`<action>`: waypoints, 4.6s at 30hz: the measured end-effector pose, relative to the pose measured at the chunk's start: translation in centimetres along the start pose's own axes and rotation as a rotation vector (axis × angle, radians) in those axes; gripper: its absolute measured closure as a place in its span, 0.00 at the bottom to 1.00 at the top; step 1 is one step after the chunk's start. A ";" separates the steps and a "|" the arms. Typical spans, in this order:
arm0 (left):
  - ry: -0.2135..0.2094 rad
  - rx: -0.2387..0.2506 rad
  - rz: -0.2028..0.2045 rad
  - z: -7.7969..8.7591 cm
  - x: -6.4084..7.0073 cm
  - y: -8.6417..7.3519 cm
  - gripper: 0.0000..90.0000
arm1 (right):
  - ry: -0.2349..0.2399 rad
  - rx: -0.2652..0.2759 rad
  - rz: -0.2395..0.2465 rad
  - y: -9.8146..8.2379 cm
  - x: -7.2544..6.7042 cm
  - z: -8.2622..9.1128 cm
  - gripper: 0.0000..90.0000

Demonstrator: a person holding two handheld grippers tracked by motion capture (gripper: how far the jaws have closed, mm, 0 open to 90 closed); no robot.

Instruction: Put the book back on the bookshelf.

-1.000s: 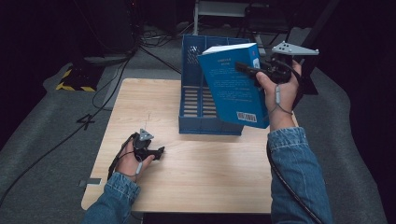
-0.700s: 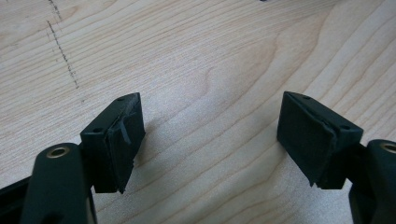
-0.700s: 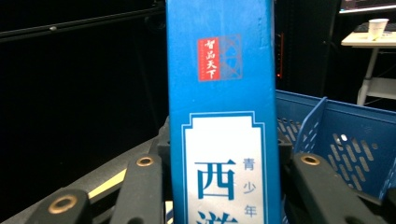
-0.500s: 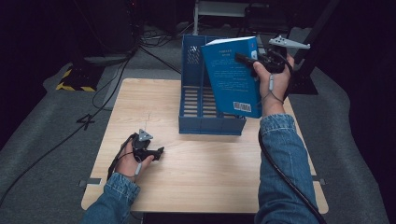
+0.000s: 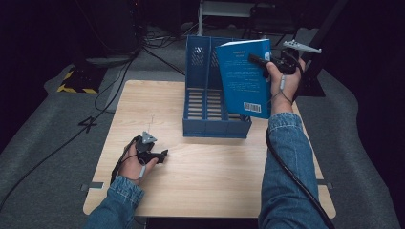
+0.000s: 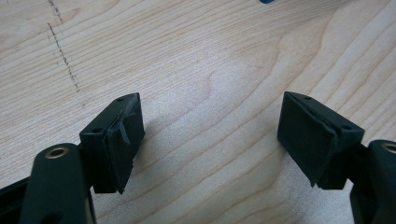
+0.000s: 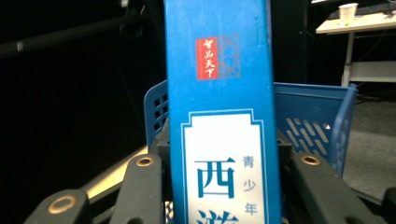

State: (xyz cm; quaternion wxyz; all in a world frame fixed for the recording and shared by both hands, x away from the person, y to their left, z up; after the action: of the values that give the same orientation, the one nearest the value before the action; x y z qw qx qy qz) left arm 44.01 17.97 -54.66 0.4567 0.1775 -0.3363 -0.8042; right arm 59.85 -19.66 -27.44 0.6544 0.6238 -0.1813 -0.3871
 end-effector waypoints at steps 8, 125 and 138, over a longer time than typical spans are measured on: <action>0.000 0.000 0.008 0.0 0.1 0.0 0.26 | 0.021 0.012 -0.041 -0.6 0.7 -0.1 0.68; -0.012 0.001 -0.010 -0.3 0.7 0.2 0.26 | -0.468 -0.537 0.032 -6.7 -0.6 -3.3 0.67; -0.014 0.000 -0.012 -0.3 0.7 0.2 0.26 | -0.494 -0.386 -0.007 -4.3 -0.1 -5.0 0.68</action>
State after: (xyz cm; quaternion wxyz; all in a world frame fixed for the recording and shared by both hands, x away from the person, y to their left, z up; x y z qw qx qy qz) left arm 43.91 17.16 -54.66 0.4496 0.1740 -0.3386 -0.8081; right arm 62.21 -15.86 -32.32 0.6955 0.3759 -0.2558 -0.5563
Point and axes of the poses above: each handheld gripper's, and its own axes: z roughly backward along the jaws, y roughly out of its top, x roughly to its right, the point moved 6 cm from there along -z, roughly forward along the jaws
